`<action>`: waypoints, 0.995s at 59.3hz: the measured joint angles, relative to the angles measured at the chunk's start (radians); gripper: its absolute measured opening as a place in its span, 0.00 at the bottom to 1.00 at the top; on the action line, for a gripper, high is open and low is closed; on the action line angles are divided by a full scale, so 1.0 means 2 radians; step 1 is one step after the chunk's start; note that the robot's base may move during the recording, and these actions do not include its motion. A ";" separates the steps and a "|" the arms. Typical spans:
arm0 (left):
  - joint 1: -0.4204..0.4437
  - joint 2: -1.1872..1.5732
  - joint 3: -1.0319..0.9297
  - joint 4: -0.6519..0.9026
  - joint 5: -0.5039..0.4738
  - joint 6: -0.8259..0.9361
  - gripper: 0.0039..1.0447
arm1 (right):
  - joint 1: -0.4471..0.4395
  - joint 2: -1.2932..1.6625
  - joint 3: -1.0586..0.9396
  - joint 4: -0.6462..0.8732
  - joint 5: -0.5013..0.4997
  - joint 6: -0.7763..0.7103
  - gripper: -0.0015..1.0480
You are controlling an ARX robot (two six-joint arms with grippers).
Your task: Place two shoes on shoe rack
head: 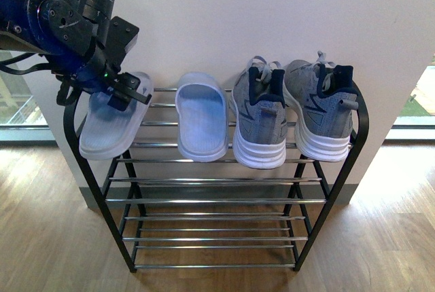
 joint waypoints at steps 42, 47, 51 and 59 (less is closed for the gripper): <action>0.019 -0.195 -0.356 0.506 0.050 -0.147 0.49 | 0.000 0.000 0.000 0.000 0.000 0.000 0.91; 0.028 -0.232 -0.408 0.543 0.054 -0.151 0.38 | 0.000 0.000 0.000 0.000 0.000 0.000 0.91; 0.037 -0.266 -0.451 0.561 0.058 -0.152 0.28 | 0.000 0.000 0.000 0.000 0.000 0.000 0.91; 0.044 -0.312 -0.523 0.576 0.070 -0.154 0.09 | 0.000 0.000 0.000 0.000 0.000 0.000 0.91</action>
